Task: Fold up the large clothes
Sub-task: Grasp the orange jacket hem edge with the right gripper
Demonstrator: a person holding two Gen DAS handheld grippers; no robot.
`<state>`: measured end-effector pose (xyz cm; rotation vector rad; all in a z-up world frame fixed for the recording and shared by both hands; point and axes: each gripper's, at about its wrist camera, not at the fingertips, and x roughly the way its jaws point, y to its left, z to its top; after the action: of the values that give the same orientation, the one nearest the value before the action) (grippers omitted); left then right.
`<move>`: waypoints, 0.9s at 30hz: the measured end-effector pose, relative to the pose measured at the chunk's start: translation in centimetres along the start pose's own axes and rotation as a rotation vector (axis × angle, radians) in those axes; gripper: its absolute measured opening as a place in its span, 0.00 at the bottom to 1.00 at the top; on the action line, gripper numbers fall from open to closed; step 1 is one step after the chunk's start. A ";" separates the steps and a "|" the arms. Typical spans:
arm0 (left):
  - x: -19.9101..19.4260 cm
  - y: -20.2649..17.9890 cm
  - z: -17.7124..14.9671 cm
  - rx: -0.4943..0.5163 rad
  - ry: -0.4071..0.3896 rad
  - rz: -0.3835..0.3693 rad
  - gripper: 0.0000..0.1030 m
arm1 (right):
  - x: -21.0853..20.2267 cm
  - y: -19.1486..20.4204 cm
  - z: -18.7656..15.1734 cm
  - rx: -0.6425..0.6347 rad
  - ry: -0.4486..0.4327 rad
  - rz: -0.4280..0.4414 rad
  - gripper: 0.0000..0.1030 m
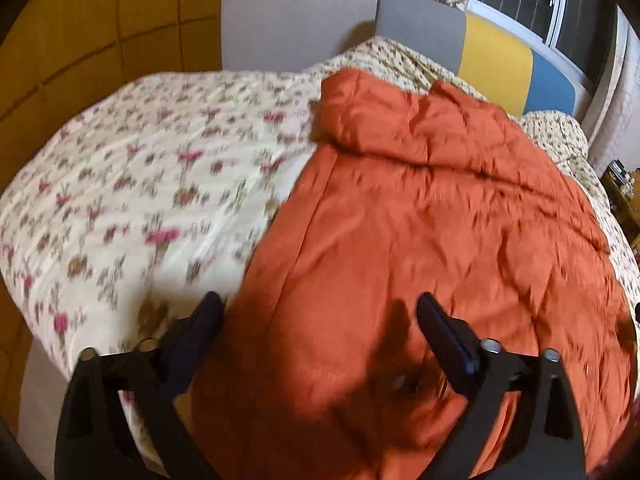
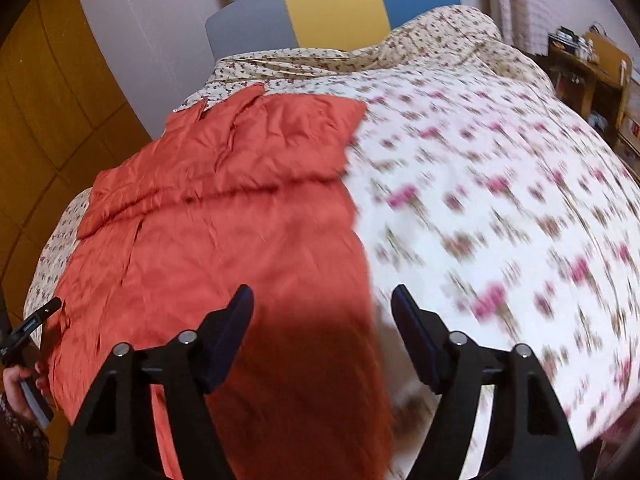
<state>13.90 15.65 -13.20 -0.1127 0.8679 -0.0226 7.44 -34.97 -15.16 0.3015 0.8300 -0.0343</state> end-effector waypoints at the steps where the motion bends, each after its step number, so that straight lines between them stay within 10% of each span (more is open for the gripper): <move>1: -0.3 0.4 -0.6 -0.006 0.004 -0.002 0.79 | -0.5 -0.4 -0.8 -0.001 0.003 -0.007 0.69; 14: -2.8 1.3 -6.0 0.018 -0.010 -0.076 0.79 | -2.6 -2.1 -8.0 0.037 0.082 0.094 0.67; 18: -3.3 1.5 -6.9 -0.016 -0.019 -0.100 0.75 | -2.8 -0.9 -9.0 -0.017 0.076 0.122 0.43; 23: -4.4 0.5 -7.3 0.009 -0.024 -0.127 0.29 | -3.0 -0.2 -8.9 -0.037 0.068 0.175 0.17; 27: -6.5 -0.3 -7.4 0.049 -0.040 -0.174 0.17 | -4.5 -0.4 -8.6 -0.064 0.043 0.243 0.11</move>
<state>4.10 15.07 -12.99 -0.1419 0.8149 -0.2039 -1.84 -33.32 -17.43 0.3422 0.8305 0.2264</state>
